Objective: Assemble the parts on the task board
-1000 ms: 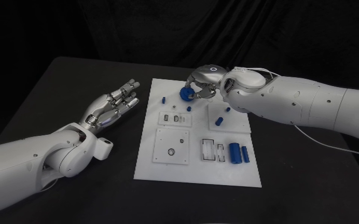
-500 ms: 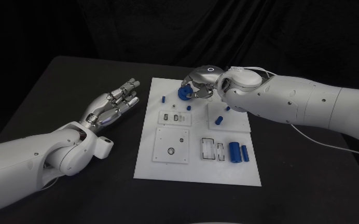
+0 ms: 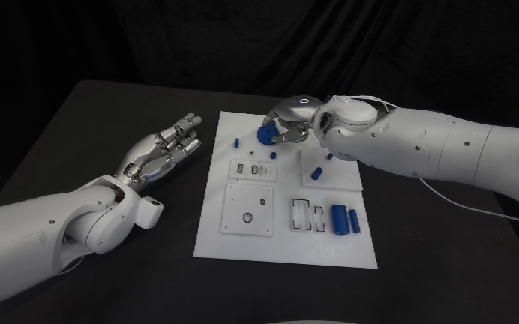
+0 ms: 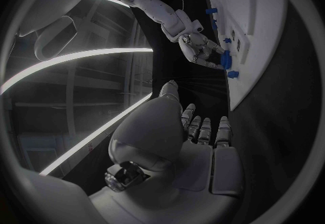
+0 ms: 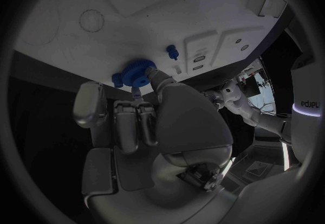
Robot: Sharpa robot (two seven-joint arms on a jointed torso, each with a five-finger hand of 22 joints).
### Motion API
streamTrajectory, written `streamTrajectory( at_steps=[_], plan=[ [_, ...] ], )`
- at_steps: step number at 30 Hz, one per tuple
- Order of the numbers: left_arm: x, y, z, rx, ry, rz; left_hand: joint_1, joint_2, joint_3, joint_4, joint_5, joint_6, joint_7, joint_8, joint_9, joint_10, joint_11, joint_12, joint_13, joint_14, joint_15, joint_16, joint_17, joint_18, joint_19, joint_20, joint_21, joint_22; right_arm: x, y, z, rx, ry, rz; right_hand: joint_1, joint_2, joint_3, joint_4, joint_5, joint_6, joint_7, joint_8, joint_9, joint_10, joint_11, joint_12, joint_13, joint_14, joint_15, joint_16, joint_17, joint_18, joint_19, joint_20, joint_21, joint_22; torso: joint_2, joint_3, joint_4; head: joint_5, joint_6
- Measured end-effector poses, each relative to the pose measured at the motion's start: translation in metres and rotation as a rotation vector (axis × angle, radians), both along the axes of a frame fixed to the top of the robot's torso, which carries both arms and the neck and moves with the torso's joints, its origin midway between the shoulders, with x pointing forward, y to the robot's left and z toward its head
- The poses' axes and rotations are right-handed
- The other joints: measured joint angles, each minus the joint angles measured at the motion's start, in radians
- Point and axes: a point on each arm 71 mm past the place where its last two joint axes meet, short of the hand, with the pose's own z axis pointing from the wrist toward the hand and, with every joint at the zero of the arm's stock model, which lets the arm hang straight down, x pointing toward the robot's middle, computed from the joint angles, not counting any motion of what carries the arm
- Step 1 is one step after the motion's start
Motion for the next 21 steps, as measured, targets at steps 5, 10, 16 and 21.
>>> streamTrajectory(
  at_steps=[5, 10, 16, 21],
  plan=[
    [0.000, 0.000, 0.000, 0.000, 0.000, 0.000, 0.000, 0.000, 0.000, 0.000, 0.000, 0.000, 0.000, 0.000, 0.000, 0.000, 0.000, 0.000, 0.000, 0.000, 0.000, 0.000, 0.000, 0.000, 0.000, 0.000, 0.000, 0.000, 0.001, -0.004, 0.000, -0.004, 0.003, -0.009, 0.007, 0.007, 0.013, -0.012, 0.000, -0.001, 0.001, 0.000, -0.007, 0.000, 0.000, 0.000, 0.000, 0.003, 0.003, 0.000, 0.000, 0.000, -0.008, 0.001, -0.014, 0.000, 0.000, 0.0004, -0.0016, 0.003, -0.002],
    [0.000, 0.000, 0.000, 0.000, 0.000, 0.000, 0.000, 0.000, 0.000, 0.000, 0.000, 0.000, 0.000, 0.000, 0.000, 0.000, 0.000, 0.000, 0.000, -0.004, 0.004, 0.000, 0.000, 0.000, -0.004, 0.004, 0.000, 0.000, 0.001, -0.007, -0.001, -0.009, 0.008, -0.017, 0.011, 0.011, 0.019, -0.014, 0.000, -0.001, 0.001, 0.000, -0.009, 0.000, 0.000, 0.000, 0.000, 0.003, 0.003, 0.000, 0.000, 0.000, -0.016, 0.001, -0.021, 0.000, 0.000, 0.0017, -0.0028, 0.003, -0.003],
    [0.000, 0.000, 0.000, 0.000, 0.001, -0.001, 0.000, 0.000, 0.000, 0.000, 0.000, -0.003, 0.003, 0.000, 0.000, 0.000, 0.000, 0.000, 0.000, -0.004, 0.004, 0.000, 0.000, 0.000, 0.000, 0.007, 0.000, 0.000, 0.001, -0.010, -0.002, -0.015, 0.016, -0.025, 0.011, 0.011, 0.025, -0.020, 0.000, -0.012, 0.005, 0.000, -0.018, 0.000, 0.000, 0.000, 0.000, -0.001, 0.007, 0.000, 0.000, 0.000, -0.021, 0.006, -0.031, 0.000, 0.001, 0.0026, -0.0033, 0.004, -0.005],
    [0.000, 0.001, 0.000, 0.000, 0.001, 0.000, 0.000, 0.000, 0.002, 0.001, 0.000, -0.003, 0.003, 0.000, 0.000, 0.001, 0.001, 0.000, 0.000, -0.004, 0.004, 0.000, 0.000, 0.000, 0.000, 0.007, 0.000, 0.000, 0.001, -0.013, -0.003, -0.019, 0.021, -0.030, 0.011, 0.011, 0.027, -0.022, 0.000, -0.012, 0.005, 0.000, -0.018, -0.002, 0.002, 0.000, 0.000, -0.001, 0.006, 0.000, 0.000, 0.000, -0.021, 0.006, -0.031, 0.000, 0.001, 0.0026, -0.0037, 0.006, -0.005]
  ],
)
